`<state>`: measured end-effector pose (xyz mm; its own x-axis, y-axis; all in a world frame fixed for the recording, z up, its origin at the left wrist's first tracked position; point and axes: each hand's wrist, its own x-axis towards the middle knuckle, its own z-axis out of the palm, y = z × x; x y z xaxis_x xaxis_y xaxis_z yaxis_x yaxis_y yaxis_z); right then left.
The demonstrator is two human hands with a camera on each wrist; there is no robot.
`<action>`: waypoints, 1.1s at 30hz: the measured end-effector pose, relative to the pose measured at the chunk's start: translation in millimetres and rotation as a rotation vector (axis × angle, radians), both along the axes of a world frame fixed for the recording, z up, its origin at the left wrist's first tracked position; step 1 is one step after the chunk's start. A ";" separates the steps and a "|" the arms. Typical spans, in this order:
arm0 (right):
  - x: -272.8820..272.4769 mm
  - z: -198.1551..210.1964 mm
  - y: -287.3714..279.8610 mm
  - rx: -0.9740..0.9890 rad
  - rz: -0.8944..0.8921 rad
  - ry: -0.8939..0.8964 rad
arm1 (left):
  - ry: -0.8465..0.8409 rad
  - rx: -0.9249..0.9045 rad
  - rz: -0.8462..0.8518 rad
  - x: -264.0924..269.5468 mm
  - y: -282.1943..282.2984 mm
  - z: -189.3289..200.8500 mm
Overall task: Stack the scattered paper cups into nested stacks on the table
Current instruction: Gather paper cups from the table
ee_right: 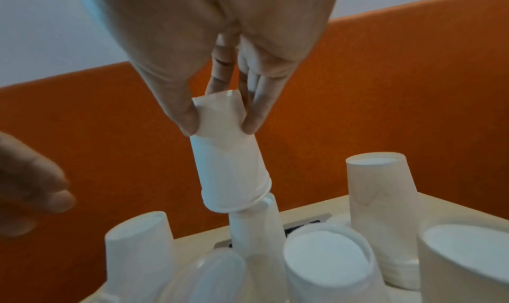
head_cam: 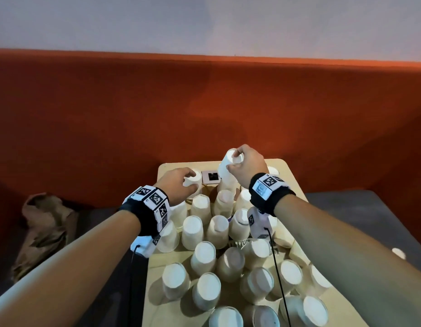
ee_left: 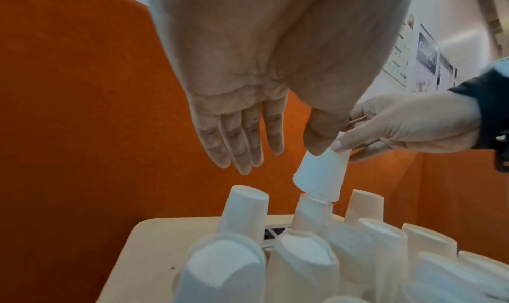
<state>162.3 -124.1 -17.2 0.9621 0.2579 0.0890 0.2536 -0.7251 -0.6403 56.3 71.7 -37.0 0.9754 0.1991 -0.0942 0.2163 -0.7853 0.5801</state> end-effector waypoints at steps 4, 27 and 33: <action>11.2 -15.7 3.1 -0.048 -0.042 0.048 | 0.056 -0.016 0.023 -7.6 11.4 -13.7; 11.0 -33.7 9.8 -0.382 0.121 0.166 | 0.143 -0.011 0.037 -22.1 20.7 -39.3; -16.3 -2.3 25.1 -0.397 0.281 0.026 | 0.143 0.014 0.082 -41.0 20.7 -32.7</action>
